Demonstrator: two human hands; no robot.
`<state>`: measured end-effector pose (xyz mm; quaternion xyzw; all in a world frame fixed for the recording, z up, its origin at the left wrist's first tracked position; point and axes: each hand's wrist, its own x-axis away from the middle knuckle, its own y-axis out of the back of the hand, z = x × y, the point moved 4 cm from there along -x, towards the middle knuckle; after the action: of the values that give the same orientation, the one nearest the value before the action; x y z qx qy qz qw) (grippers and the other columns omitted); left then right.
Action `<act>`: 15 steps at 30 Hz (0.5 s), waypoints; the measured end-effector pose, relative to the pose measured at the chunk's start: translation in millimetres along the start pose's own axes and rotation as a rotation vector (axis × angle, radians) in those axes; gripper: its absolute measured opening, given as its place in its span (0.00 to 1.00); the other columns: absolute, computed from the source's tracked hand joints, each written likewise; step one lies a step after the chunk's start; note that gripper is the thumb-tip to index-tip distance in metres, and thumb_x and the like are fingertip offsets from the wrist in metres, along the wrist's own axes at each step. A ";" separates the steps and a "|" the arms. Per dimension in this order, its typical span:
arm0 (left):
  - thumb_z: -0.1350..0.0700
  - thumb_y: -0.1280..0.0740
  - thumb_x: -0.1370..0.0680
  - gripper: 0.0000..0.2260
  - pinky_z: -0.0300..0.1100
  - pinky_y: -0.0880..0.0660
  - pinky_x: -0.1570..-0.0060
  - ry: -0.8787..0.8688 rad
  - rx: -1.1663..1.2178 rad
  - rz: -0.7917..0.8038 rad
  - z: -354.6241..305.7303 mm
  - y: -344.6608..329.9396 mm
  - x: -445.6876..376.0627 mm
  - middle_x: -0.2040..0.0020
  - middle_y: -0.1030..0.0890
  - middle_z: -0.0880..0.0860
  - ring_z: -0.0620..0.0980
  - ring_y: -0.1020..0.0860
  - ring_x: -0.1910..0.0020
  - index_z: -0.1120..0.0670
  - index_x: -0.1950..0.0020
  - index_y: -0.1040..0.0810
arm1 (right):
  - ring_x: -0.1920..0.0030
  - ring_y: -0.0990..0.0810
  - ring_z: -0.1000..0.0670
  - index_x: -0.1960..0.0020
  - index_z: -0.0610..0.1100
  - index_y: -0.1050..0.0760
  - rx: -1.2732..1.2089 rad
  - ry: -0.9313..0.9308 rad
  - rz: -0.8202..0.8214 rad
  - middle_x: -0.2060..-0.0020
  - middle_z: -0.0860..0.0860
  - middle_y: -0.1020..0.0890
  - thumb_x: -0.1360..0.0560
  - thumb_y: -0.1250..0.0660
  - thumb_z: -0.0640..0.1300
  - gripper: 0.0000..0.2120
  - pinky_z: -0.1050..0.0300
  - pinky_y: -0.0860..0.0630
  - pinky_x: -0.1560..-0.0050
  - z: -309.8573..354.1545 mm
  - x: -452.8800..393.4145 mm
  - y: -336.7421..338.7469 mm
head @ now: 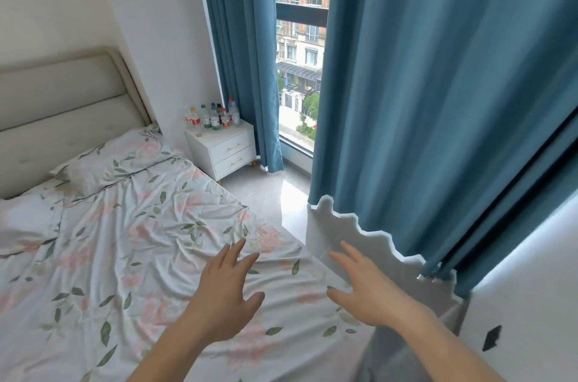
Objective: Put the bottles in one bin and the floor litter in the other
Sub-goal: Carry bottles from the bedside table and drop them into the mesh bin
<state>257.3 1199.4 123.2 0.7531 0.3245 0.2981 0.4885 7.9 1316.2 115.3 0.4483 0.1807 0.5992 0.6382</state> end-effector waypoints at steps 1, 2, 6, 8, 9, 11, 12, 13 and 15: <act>0.38 0.39 0.20 0.32 0.49 0.55 0.20 -0.012 -0.008 0.010 -5.2 -3.5 -11.2 0.17 0.58 0.45 0.52 0.59 0.18 0.41 0.18 0.47 | 0.19 0.53 0.56 0.19 0.61 0.47 0.000 -0.003 -0.004 0.19 0.62 0.56 0.23 0.34 0.62 0.37 0.53 0.44 0.22 -7.0 -3.2 3.5; 0.38 0.39 0.20 0.32 0.49 0.55 0.20 -0.023 -0.013 0.017 -10.8 -6.7 -21.4 0.17 0.58 0.45 0.52 0.59 0.18 0.41 0.18 0.46 | 0.19 0.53 0.56 0.20 0.61 0.47 -0.002 -0.009 0.006 0.19 0.63 0.56 0.23 0.34 0.62 0.37 0.54 0.44 0.22 -14.5 -6.2 7.4; 0.37 0.39 0.20 0.32 0.47 0.57 0.20 -0.035 -0.006 0.000 -29.4 -13.8 -62.9 0.17 0.59 0.44 0.50 0.61 0.18 0.41 0.18 0.46 | 0.20 0.53 0.57 0.20 0.62 0.47 -0.012 -0.015 0.048 0.20 0.64 0.57 0.23 0.34 0.61 0.36 0.54 0.44 0.22 -40.3 -30.8 33.4; 0.37 0.40 0.21 0.33 0.48 0.56 0.20 -0.008 -0.008 0.000 -34.9 -19.5 -87.1 0.17 0.59 0.44 0.50 0.60 0.18 0.41 0.18 0.47 | 0.19 0.53 0.56 0.20 0.62 0.47 -0.006 -0.008 0.047 0.20 0.63 0.57 0.23 0.34 0.61 0.36 0.55 0.45 0.22 -52.1 -53.3 51.4; 0.37 0.40 0.21 0.33 0.48 0.56 0.20 0.010 -0.008 0.000 -38.8 -23.5 -98.8 0.17 0.59 0.45 0.50 0.60 0.18 0.41 0.18 0.47 | 0.19 0.53 0.56 0.20 0.61 0.47 -0.004 0.000 0.055 0.19 0.63 0.57 0.22 0.34 0.60 0.36 0.55 0.46 0.21 -58.3 -65.4 59.9; 0.37 0.40 0.21 0.33 0.48 0.56 0.20 0.050 -0.002 -0.005 -49.9 -32.8 -121.9 0.17 0.59 0.45 0.50 0.60 0.18 0.40 0.18 0.47 | 0.19 0.53 0.56 0.20 0.61 0.47 0.001 0.032 0.078 0.19 0.62 0.56 0.23 0.34 0.60 0.36 0.54 0.46 0.21 -73.1 -90.7 74.3; 0.37 0.40 0.21 0.32 0.48 0.56 0.20 0.072 0.005 -0.009 -57.9 -37.8 -134.7 0.17 0.59 0.45 0.50 0.60 0.18 0.40 0.18 0.47 | 0.19 0.52 0.55 0.20 0.61 0.47 0.007 0.052 0.090 0.19 0.62 0.57 0.23 0.35 0.61 0.36 0.54 0.46 0.21 -82.3 -104.0 82.2; 0.37 0.40 0.20 0.32 0.48 0.56 0.20 0.098 0.014 -0.011 -67.1 -42.4 -148.1 0.17 0.59 0.45 0.50 0.60 0.18 0.40 0.18 0.47 | 0.19 0.52 0.55 0.19 0.60 0.47 0.020 0.069 0.106 0.19 0.61 0.57 0.23 0.35 0.60 0.36 0.53 0.45 0.21 -92.7 -117.0 91.0; 0.38 0.39 0.20 0.32 0.49 0.55 0.20 0.161 0.039 -0.004 -88.8 -50.9 -175.2 0.17 0.58 0.45 0.51 0.58 0.18 0.41 0.18 0.47 | 0.19 0.52 0.54 0.19 0.59 0.47 0.064 0.095 0.138 0.19 0.60 0.57 0.22 0.35 0.59 0.36 0.53 0.45 0.21 -116.1 -139.9 112.6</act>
<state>72.1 1126.7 83.4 0.7355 0.3700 0.3501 0.4468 -179.4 1214.3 99.4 0.4508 0.1985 0.6562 0.5717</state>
